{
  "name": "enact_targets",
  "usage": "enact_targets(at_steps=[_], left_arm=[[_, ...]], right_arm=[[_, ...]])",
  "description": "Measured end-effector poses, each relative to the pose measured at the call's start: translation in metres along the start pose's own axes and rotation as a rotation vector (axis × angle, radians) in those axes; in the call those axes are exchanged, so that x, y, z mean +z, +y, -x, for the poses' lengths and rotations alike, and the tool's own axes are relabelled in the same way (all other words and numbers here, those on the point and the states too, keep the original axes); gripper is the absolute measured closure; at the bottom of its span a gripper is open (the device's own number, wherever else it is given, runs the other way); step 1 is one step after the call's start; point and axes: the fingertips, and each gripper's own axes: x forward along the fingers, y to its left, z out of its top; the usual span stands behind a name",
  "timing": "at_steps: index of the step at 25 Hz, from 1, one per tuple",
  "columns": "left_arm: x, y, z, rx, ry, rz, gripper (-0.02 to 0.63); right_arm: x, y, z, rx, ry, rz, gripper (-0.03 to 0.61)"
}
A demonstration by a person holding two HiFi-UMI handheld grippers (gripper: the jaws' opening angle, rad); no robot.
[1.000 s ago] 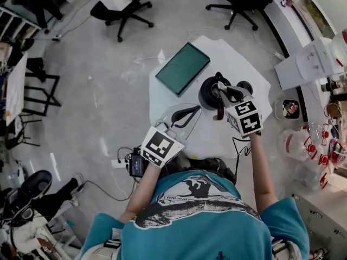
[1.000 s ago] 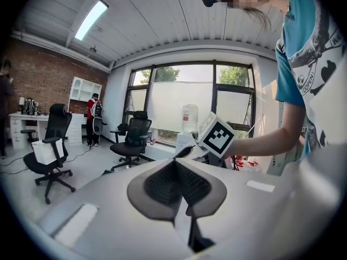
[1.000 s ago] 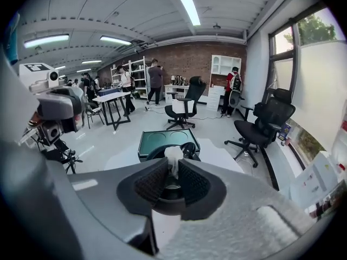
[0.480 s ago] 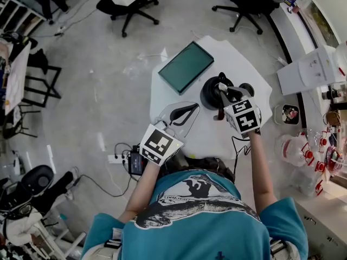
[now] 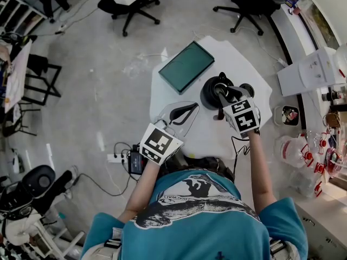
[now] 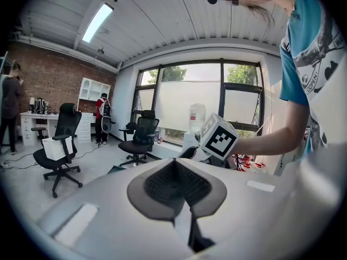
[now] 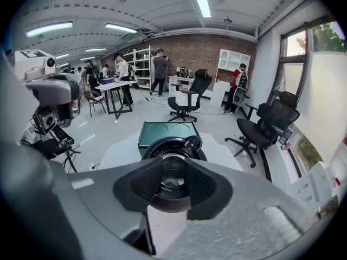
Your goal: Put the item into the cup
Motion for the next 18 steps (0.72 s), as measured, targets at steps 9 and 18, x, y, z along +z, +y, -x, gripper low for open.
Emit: enact_targets(at_steps=[9,18], left_arm=[[-0.004,-0.001,-0.001,0.004,0.006,-0.006,0.612],[-0.01,-0.015,-0.002,0.006,0.024,0.001,0.612]], right_arm=[[0.013,0.006,0.01,0.025,-0.092,-0.053,0.452],[0.019,0.011,0.039,0.029,-0.228,-0.151,0.453]])
